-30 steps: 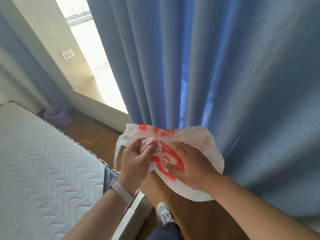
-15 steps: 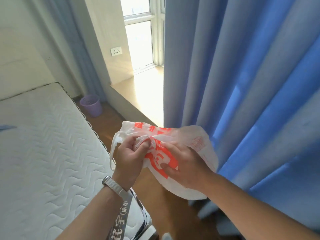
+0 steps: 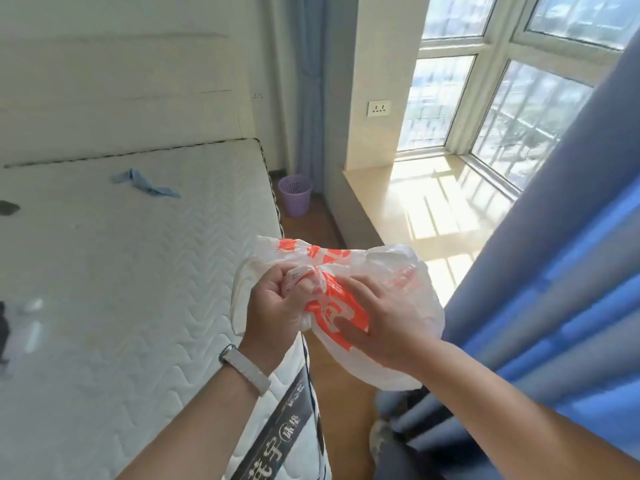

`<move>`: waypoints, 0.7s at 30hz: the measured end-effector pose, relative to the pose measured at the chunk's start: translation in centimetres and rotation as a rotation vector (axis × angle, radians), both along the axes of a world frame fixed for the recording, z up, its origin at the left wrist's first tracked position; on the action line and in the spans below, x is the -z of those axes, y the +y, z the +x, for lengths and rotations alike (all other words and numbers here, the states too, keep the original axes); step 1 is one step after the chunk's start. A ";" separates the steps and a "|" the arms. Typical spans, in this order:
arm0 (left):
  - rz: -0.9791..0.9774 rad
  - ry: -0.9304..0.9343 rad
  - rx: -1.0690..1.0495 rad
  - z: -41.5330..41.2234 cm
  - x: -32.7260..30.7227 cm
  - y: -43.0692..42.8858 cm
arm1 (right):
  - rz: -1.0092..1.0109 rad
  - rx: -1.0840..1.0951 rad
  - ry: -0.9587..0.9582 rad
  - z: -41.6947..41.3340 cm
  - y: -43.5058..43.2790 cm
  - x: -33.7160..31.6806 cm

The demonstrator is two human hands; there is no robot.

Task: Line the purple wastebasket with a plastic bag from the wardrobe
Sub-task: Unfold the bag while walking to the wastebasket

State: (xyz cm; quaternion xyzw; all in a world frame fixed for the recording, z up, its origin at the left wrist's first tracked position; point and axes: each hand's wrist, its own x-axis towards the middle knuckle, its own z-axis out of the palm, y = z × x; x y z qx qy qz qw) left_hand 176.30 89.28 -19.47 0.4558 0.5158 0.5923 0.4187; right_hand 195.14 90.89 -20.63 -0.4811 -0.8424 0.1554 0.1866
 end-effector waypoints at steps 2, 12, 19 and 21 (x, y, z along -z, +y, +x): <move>-0.010 0.008 -0.058 -0.6 0.5 1.8 | -0.008 -0.050 0.006 -0.6 2.7 0.5; -0.082 0.019 -0.243 1.0 2.8 18.7 | -0.005 -0.155 0.074 -0.4 21.5 3.1; -0.089 0.079 -0.218 4.9 2.0 31.7 | -0.029 -0.111 0.112 3.5 34.8 3.3; -0.087 0.090 -0.214 5.4 1.4 34.1 | -0.028 -0.123 0.128 3.9 37.7 3.1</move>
